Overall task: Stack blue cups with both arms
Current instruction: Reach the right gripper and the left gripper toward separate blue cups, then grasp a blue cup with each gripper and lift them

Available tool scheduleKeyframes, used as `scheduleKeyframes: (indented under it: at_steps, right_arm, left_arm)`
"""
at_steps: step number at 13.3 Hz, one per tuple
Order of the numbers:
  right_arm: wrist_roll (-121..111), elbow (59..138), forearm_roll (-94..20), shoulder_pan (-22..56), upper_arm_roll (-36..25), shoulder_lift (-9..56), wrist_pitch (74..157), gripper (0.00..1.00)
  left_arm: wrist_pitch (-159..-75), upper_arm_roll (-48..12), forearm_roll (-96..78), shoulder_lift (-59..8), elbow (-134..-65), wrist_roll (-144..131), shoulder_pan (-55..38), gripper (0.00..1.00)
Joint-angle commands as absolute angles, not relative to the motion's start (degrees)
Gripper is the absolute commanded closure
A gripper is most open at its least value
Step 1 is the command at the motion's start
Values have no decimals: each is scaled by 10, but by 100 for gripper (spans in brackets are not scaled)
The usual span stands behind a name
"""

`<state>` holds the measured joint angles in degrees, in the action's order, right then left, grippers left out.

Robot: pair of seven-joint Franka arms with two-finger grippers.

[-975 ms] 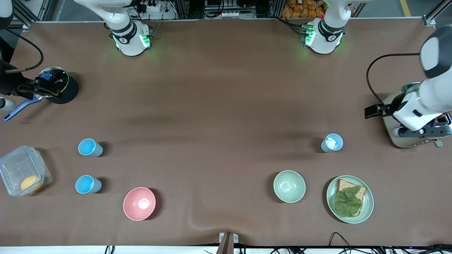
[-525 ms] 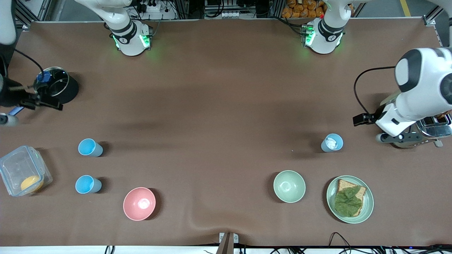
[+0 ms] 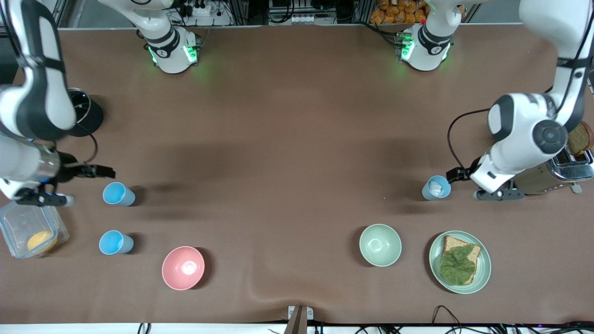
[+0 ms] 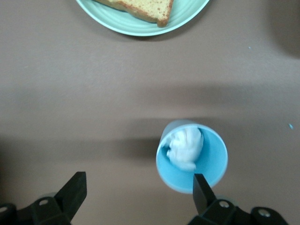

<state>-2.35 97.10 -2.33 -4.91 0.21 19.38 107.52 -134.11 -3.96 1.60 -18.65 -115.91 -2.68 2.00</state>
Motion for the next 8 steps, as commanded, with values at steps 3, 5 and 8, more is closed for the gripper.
scheduleKeyframes:
  at_steps: [3,5,8]
  right_arm:
    - [-47,1010,-26,-71,4,233,1165,0]
    - [-66,1010,-30,-84,4,243,1170,0]
    - [-115,1009,-31,-106,4,257,1189,0]
  left_arm:
    - [-1373,-42,4,-229,-1149,-18,23,0]
    - [-1375,-43,4,-241,-1149,-18,21,0]
    - [-1375,-44,4,-247,-1149,-21,15,38]
